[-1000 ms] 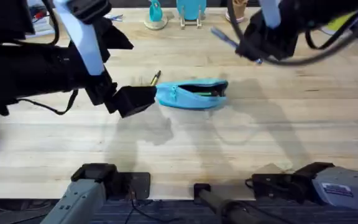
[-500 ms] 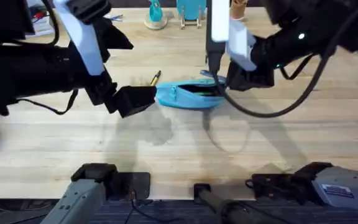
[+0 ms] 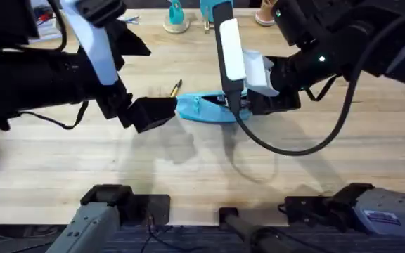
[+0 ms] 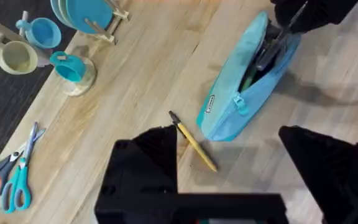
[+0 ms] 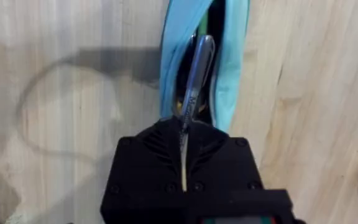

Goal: Unzip the bag, pick up the pens from the table one at a time and place them inside, then zip the bag closed.

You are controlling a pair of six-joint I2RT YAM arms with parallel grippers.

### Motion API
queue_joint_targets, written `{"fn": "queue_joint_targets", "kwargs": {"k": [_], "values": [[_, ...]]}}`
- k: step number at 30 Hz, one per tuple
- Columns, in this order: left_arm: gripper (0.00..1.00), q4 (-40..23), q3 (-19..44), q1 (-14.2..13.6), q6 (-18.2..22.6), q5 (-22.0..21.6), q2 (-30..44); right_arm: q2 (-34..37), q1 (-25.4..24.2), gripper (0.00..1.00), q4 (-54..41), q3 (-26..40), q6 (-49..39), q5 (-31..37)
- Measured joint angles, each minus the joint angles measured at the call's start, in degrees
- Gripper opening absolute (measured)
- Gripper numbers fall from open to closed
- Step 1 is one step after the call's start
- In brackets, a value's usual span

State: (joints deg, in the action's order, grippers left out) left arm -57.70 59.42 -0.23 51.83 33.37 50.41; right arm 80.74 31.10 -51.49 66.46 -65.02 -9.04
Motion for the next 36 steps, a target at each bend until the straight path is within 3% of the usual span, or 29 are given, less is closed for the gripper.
{"fn": "queue_joint_targets", "kwargs": {"k": [21,28,36], "values": [[0.993,0.0,0.0,0.0,0.0,0.0,0.0,9.9,0.0,0.032,9.8,-0.1,-1.0,0.0],[0.993,0.0,0.0,0.0,0.0,0.0,0.0,10.3,1.0,0.032,12.1,-0.2,-1.0,-0.2],[0.993,0.0,0.0,0.0,0.0,0.0,0.0,10.3,1.2,0.032,12.5,-0.2,-1.0,-4.8]]}}
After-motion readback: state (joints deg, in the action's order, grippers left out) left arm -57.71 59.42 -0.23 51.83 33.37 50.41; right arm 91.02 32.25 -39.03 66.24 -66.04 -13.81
